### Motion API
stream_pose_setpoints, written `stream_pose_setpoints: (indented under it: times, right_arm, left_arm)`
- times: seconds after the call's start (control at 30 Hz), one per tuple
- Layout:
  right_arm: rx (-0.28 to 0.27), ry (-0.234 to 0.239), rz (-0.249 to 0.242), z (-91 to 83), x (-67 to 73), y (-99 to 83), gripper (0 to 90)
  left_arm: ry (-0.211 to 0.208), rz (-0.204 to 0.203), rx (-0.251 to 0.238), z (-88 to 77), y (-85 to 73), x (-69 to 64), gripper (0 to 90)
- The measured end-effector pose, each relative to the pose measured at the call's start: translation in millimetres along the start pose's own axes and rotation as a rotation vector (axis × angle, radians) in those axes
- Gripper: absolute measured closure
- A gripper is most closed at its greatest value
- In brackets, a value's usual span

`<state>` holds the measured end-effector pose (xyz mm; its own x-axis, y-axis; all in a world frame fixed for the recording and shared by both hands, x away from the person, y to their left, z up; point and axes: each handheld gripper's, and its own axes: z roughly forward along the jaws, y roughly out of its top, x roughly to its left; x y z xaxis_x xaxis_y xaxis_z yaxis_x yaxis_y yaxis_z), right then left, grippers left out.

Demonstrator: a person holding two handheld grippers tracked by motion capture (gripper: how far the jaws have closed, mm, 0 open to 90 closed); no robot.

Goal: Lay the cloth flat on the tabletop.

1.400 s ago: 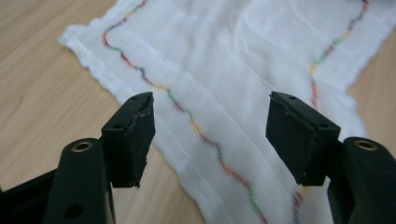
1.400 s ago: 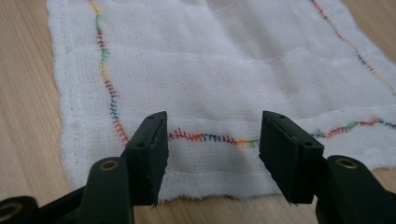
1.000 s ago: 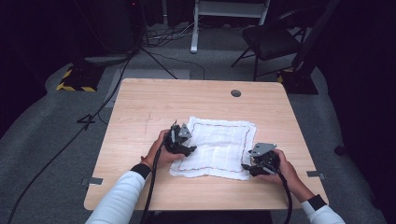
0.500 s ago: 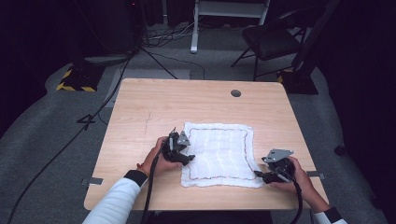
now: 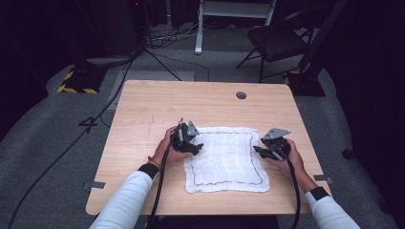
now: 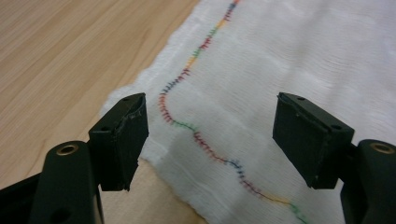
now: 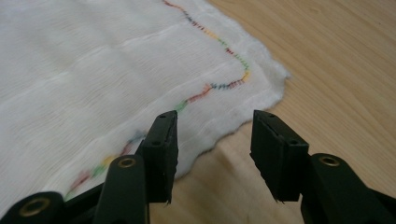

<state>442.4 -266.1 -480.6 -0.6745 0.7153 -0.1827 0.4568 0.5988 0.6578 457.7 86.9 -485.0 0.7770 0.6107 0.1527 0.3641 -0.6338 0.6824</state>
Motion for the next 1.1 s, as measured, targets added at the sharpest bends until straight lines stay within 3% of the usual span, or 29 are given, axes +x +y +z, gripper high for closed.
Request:
stream_pose_setpoints:
  times: [0.07,0.13,0.2,0.33,0.43,0.5,0.67,0.77,0.9,1.1]
  right_arm:
    - [0.018,-0.054,0.014,10.2,-2.9,5.6,53.2]
    - [0.023,-0.059,0.041,17.9,-6.6,10.3,53.2]
    - [0.022,-0.086,0.03,22.7,-8.2,14.0,53.3]
    - [0.033,-0.115,0.06,30.5,-16.4,20.7,53.8]
    - [0.048,-0.115,0.097,35.3,-23.7,25.4,53.4]
    - [0.046,-0.135,0.088,38.2,-26.4,27.1,52.7]
    - [0.056,-0.149,0.128,42.3,-34.9,30.0,46.2]
    - [0.041,-0.138,0.126,39.6,-34.3,27.8,44.8]
    - [-0.03,-0.068,0.123,20.5,-32.1,22.4,42.6]
    - [-0.083,-0.022,0.083,-14.1,-22.5,12.1,39.6]
  left_arm:
    - [0.013,-0.004,0.014,3.9,0.5,3.8,27.4]
    - [0.028,-0.004,0.024,7.0,0.1,7.4,27.4]
    - [0.033,-0.01,0.036,10.7,-0.2,10.7,26.9]
    - [0.065,-0.004,0.033,14.9,1.6,16.1,25.0]
    - [0.069,-0.039,0.049,19.5,5.2,24.9,24.2]
    - [0.076,-0.063,0.046,22.7,6.0,31.0,24.1]
    - [0.071,-0.121,0.039,26.8,6.2,39.6,22.3]
    - [0.051,-0.126,0.024,19.5,5.3,39.1,23.7]
    - [0.041,-0.099,-0.002,-4.7,2.1,34.1,23.5]
    - [0.003,-0.063,0.0,-38.0,-23.7,19.7,22.5]
